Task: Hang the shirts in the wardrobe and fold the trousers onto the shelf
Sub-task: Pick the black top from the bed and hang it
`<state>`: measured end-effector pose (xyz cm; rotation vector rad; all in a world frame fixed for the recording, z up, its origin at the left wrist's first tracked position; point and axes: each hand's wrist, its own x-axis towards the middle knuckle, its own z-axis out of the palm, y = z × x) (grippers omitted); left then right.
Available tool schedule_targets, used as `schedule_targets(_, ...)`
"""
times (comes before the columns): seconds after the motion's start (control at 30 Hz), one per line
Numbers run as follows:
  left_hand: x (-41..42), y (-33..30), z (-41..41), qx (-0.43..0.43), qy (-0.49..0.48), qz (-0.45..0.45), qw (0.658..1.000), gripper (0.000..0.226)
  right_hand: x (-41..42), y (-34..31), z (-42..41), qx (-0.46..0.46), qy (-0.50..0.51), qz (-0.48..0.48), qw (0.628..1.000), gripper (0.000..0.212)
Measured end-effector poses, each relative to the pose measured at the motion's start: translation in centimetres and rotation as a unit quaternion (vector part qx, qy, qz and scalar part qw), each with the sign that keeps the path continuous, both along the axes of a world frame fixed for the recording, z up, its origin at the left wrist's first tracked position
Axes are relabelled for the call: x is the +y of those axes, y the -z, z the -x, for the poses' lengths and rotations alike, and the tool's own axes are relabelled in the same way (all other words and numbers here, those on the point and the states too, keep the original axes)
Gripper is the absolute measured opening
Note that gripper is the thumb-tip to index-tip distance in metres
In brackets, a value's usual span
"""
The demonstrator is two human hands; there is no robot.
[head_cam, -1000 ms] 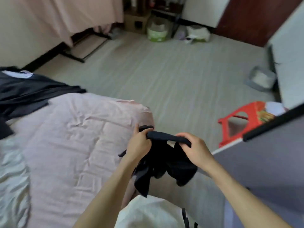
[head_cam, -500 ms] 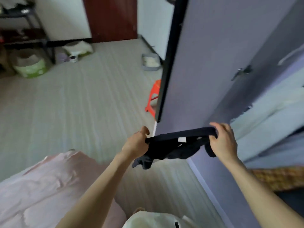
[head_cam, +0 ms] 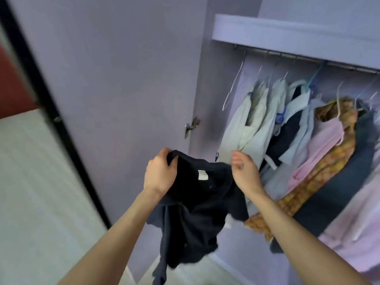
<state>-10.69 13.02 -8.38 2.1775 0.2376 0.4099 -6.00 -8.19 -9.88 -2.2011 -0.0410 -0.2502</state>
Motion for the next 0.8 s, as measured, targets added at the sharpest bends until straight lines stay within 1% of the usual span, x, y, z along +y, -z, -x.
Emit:
schedule_targets(0.03,-0.7,-1.0,-2.1,-0.019,0.001,0.004,1.000,0.020,-0.1,-0.6,-2.0,-0.009,-0.002,-0.014,1.000,0.039)
schedule_targets(0.1,-1.8,-2.6,-5.1,-0.051,-0.003,-0.018,0.999,0.021,0.1,-1.7,-5.8,-0.022,-0.009,-0.048,0.999,0.039)
schedule_targets(0.2,-3.2,-4.8,-10.2,-0.104,-0.025,-0.093,0.990,0.022,0.8,-4.1,-13.1,-0.022,-0.038,-0.078,0.996,0.043)
schedule_targets(0.3,-3.5,-6.1,-13.6,-0.131,-0.032,-0.187,0.973,0.024,2.2,-5.8,-19.6,-0.025,-0.020,-0.053,0.998,0.050)
schedule_targets(0.4,-3.8,-6.6,-16.2,-0.145,-0.051,-0.249,0.956,0.025,3.9,-7.2,-25.8,0.003,0.016,-0.057,0.998,0.059)
schedule_targets(0.5,-3.9,-6.4,-17.6,-0.158,-0.053,-0.283,0.944,0.021,5.1,-7.8,-30.4,0.086,0.071,-0.105,0.988,0.066)
schedule_targets(0.53,-3.8,-6.2,-18.1,-0.155,-0.057,-0.296,0.941,0.021,5.2,-7.7,-31.6,0.122,0.089,-0.156,0.976,0.064)
schedule_targets(0.6,-3.7,-6.1,-18.8,-0.152,-0.071,-0.318,0.933,0.020,5.4,-7.7,-32.8,0.172,0.105,-0.288,0.936,0.051)
schedule_targets(0.63,-3.7,-6.1,-18.9,-0.152,-0.074,-0.327,0.930,0.021,5.4,-7.7,-33.1,0.174,0.103,-0.313,0.928,0.043)
schedule_targets(0.73,-4.0,-5.9,-19.4,-0.158,-0.073,-0.333,0.927,0.021,5.5,-7.2,-33.7,0.119,0.094,-0.291,0.945,0.021)
schedule_targets(0.8,-4.1,-5.9,-19.6,-0.145,-0.072,-0.306,0.938,0.019,5.2,-7.5,-33.5,0.080,0.085,-0.281,0.953,0.020)
